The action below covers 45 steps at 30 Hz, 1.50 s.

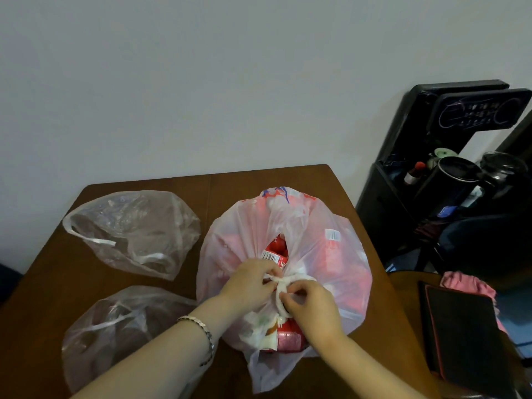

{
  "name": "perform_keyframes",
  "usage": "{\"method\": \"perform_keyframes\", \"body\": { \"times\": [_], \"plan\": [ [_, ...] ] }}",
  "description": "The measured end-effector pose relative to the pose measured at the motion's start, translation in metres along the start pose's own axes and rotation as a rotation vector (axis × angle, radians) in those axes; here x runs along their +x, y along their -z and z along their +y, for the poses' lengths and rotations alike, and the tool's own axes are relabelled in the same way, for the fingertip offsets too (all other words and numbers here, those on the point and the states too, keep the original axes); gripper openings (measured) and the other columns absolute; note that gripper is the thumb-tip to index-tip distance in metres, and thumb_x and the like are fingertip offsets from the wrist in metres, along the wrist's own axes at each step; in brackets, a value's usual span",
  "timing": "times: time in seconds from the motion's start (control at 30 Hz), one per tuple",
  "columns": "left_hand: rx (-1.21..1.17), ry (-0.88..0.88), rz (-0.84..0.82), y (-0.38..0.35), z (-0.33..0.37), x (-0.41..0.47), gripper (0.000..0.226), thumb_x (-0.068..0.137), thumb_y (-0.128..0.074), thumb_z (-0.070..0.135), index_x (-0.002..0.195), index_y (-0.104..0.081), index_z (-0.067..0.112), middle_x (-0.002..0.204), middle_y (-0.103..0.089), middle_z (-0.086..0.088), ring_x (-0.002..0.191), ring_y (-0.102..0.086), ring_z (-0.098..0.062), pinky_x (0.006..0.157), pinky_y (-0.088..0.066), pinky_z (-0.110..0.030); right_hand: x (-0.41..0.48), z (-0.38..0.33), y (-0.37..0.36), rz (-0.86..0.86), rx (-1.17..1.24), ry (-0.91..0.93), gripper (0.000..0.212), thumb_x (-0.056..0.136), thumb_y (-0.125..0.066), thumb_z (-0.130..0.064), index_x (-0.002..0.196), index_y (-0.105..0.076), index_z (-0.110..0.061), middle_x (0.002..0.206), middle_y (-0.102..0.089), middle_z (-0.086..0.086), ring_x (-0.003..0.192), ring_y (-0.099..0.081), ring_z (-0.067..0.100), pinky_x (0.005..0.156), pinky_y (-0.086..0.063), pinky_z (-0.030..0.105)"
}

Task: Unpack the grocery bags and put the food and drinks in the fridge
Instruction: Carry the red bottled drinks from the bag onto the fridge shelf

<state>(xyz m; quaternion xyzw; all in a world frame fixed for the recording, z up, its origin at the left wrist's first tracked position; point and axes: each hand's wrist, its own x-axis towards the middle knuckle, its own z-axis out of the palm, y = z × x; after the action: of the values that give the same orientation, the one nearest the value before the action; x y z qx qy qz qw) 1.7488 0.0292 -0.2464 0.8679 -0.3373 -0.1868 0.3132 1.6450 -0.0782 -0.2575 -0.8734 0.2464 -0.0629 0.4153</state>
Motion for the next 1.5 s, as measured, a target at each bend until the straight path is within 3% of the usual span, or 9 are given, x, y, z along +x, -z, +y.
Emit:
{"method": "perform_keyframes", "body": {
  "times": [0.17, 0.5, 0.7, 0.8, 0.9, 1.03, 1.2, 1.37, 1.5],
  "plan": [
    [0.080, -0.069, 0.025, 0.005, -0.001, -0.009, 0.019, 0.089, -0.060, 0.021, 0.105, -0.069, 0.015, 0.100, -0.063, 0.004, 0.091, -0.049, -0.004, 0.076, -0.033, -0.008, -0.001, -0.005, -0.004, 0.060, 0.127, -0.081, 0.018, 0.087, -0.064, -0.027, 0.078, -0.065, -0.012, 0.077, -0.065, -0.002, 0.072, -0.061, 0.012, 0.074, -0.054, 0.035],
    [0.103, -0.097, 0.087, -0.001, 0.004, -0.015, 0.015, 0.088, -0.062, 0.021, 0.099, -0.066, 0.012, 0.093, -0.058, 0.003, 0.088, -0.047, -0.006, 0.072, -0.031, -0.013, -0.003, -0.016, 0.001, 0.093, -0.143, 0.045, 0.020, 0.096, -0.050, -0.030, 0.102, -0.065, -0.019, 0.104, -0.063, -0.004, 0.082, -0.053, 0.007, 0.070, -0.037, 0.015],
    [0.296, -0.237, 0.011, 0.003, 0.007, -0.011, 0.020, 0.089, -0.060, 0.019, 0.100, -0.062, 0.003, 0.099, -0.061, -0.010, 0.093, -0.052, -0.019, 0.074, -0.031, -0.017, 0.013, -0.026, 0.007, -0.166, -0.462, 0.073, 0.024, 0.093, -0.049, -0.025, 0.109, -0.058, -0.010, 0.096, -0.046, 0.003, 0.094, -0.057, 0.023, 0.069, -0.034, 0.025],
    [0.452, -0.391, -0.002, 0.004, 0.005, -0.005, 0.013, 0.079, -0.064, 0.016, 0.079, -0.063, 0.003, 0.076, -0.061, -0.009, 0.071, -0.058, -0.022, 0.070, -0.047, -0.028, 0.015, -0.026, 0.008, -0.227, -0.509, 0.139, 0.018, 0.094, -0.049, -0.029, 0.101, -0.051, -0.012, 0.093, -0.038, 0.000, 0.082, -0.044, 0.016, 0.070, -0.032, 0.025],
    [0.491, -0.428, 0.029, 0.005, 0.000, -0.005, 0.018, 0.078, -0.050, 0.023, 0.069, -0.058, 0.009, 0.066, -0.053, -0.001, 0.058, -0.047, -0.013, 0.061, -0.036, -0.018, 0.010, -0.021, 0.012, -0.228, -0.440, 0.178, 0.015, 0.093, -0.048, -0.028, 0.089, -0.041, -0.015, 0.089, -0.042, 0.000, 0.077, -0.044, 0.016, 0.068, -0.034, 0.025],
    [0.227, -0.312, -0.002, 0.002, -0.015, -0.011, 0.011, 0.087, -0.052, 0.020, 0.079, -0.048, 0.015, 0.082, -0.042, 0.001, 0.071, -0.039, -0.013, 0.066, -0.032, -0.019, 0.001, 0.003, 0.007, -0.122, -0.073, -0.026, 0.017, 0.089, -0.055, -0.027, 0.078, -0.054, -0.014, 0.072, -0.056, -0.003, 0.067, -0.054, 0.014, 0.065, -0.046, 0.032],
    [-0.076, 0.057, 0.273, -0.018, -0.001, -0.017, 0.017, 0.094, -0.049, 0.008, 0.083, -0.051, 0.021, 0.088, -0.059, 0.000, 0.084, -0.056, -0.013, 0.074, -0.043, -0.015, 0.001, 0.017, -0.004, 0.064, 0.347, -0.440, 0.037, 0.097, -0.047, -0.022, 0.062, -0.051, -0.008, 0.060, -0.050, 0.004, 0.058, -0.046, 0.015, 0.058, -0.040, 0.029],
    [0.092, -0.115, 0.132, 0.004, 0.027, -0.024, 0.016, 0.090, -0.054, 0.015, 0.083, -0.043, 0.023, 0.076, -0.046, 0.009, 0.074, -0.043, -0.009, 0.059, -0.031, -0.011, -0.006, 0.013, -0.002, 0.090, 0.064, -0.060, 0.013, 0.091, -0.056, -0.021, 0.081, -0.057, -0.013, 0.079, -0.055, -0.003, 0.075, -0.049, 0.011, 0.066, -0.043, 0.021],
    [-0.785, 0.334, 0.367, 0.017, 0.043, -0.008, 0.008, 0.096, -0.047, 0.012, 0.097, -0.054, 0.016, 0.070, -0.056, 0.001, 0.058, -0.056, -0.006, 0.053, -0.043, -0.013, -0.006, 0.012, 0.000, -0.028, 0.059, -0.044, 0.013, 0.094, -0.049, -0.022, 0.088, -0.051, -0.011, 0.081, -0.057, 0.002, 0.078, -0.056, 0.019, 0.071, -0.051, 0.035]
  ]
}}
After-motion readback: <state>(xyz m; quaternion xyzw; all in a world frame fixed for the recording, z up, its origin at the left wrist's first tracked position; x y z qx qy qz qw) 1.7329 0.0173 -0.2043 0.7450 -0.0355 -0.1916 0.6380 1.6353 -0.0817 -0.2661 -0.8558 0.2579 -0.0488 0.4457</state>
